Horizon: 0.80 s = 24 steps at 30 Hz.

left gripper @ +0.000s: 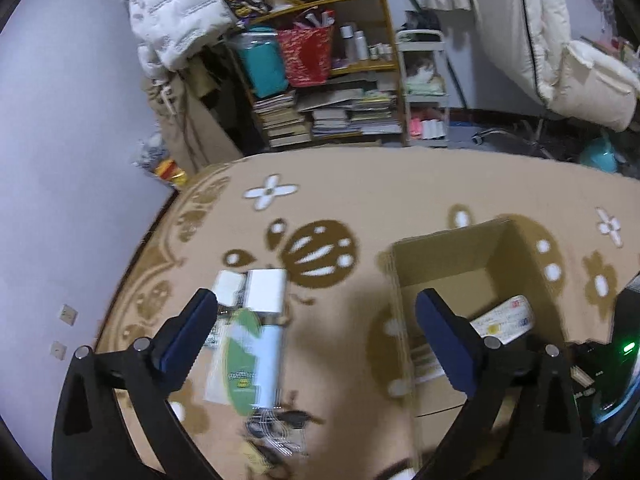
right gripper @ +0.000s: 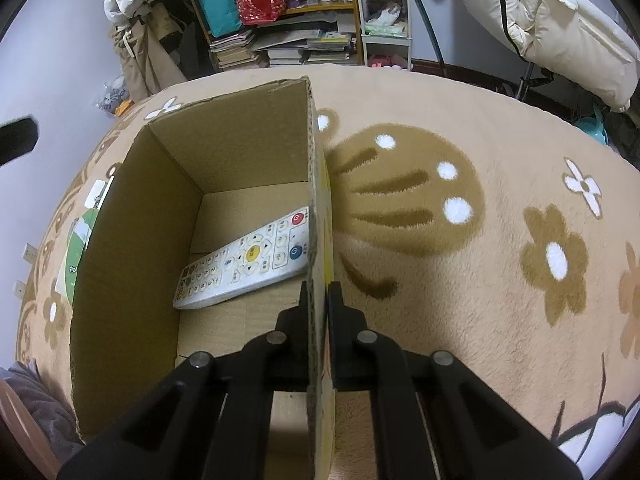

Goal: Organize rigid objects
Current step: 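Return the left tool to the items and grasp the yellow round fan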

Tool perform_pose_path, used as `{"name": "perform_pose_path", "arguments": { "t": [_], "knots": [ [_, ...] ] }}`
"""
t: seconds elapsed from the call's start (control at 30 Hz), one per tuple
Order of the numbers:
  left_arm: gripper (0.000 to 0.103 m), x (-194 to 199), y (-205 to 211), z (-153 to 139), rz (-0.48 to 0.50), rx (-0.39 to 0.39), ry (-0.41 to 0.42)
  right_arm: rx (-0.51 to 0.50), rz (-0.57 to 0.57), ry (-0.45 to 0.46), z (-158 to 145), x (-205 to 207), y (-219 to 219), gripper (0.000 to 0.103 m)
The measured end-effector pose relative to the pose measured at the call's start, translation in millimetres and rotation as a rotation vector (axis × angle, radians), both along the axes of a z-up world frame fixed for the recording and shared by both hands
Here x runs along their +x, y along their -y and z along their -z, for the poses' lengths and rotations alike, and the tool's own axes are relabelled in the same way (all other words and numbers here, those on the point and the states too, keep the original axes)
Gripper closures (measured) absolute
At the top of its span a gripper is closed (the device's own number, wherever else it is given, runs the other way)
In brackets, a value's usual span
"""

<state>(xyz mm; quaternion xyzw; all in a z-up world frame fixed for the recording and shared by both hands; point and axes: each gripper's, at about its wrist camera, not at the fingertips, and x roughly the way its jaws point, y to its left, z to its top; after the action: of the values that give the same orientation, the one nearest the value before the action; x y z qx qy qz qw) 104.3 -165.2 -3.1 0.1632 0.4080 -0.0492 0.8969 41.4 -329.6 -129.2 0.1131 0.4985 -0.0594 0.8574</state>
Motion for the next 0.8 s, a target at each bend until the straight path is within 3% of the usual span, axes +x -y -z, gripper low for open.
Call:
{"name": "perform_pose_path", "arguments": {
  "t": [0.17, 0.43, 0.8],
  "knots": [
    [0.001, 11.4, -41.1, 12.8, -0.070, 0.049, -0.016, 0.000, -0.001, 0.000, 0.3, 0.2, 1.7, 0.095],
    [0.001, 26.8, -102.9, 52.2, -0.167, 0.048, -0.095, 0.000, 0.000, 0.000, 0.1, 0.3, 1.3, 0.095],
    [0.001, 48.6, -143.0, 106.0, -0.208, 0.047, -0.209, -0.009, -0.004, -0.003, 0.7, -0.1, 2.1, 0.095]
  ]
}}
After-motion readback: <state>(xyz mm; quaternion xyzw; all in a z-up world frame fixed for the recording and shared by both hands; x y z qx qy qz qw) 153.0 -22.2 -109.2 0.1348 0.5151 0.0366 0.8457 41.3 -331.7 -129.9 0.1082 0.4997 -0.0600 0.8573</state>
